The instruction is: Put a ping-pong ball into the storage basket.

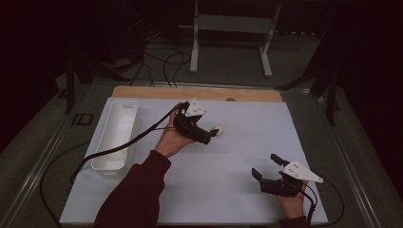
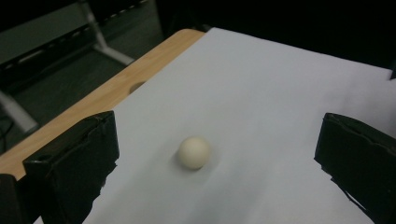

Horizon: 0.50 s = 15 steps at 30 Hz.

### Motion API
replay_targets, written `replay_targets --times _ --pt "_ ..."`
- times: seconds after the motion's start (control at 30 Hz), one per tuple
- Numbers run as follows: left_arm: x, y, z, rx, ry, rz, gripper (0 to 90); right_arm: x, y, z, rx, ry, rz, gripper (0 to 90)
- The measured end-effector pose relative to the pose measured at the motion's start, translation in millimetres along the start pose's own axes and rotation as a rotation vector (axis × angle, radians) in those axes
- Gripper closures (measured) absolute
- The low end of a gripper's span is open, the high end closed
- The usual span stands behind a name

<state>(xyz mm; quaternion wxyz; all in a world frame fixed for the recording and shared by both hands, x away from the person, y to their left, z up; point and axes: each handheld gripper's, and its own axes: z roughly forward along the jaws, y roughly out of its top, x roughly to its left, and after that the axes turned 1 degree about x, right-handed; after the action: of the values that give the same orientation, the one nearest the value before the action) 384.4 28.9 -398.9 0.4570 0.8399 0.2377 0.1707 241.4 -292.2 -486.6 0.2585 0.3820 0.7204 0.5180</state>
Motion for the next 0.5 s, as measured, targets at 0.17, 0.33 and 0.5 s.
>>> replay_targets --times 0.17,0.33,0.5 --pt "1.0 3.3 9.4 -0.009 -0.018 -0.019 0.0 -0.6 0.1 -1.9 -0.005 -0.005 0.004 7.6" --pt "2.8 1.2 14.7 -0.003 -0.011 -0.013 0.0 -1.2 -0.1 -1.6 -0.003 -0.003 0.001 7.6" --pt "5.4 -0.2 21.3 -0.007 -0.005 -0.018 0.0 -0.8 0.1 -1.1 -0.003 -0.003 0.001 7.6"
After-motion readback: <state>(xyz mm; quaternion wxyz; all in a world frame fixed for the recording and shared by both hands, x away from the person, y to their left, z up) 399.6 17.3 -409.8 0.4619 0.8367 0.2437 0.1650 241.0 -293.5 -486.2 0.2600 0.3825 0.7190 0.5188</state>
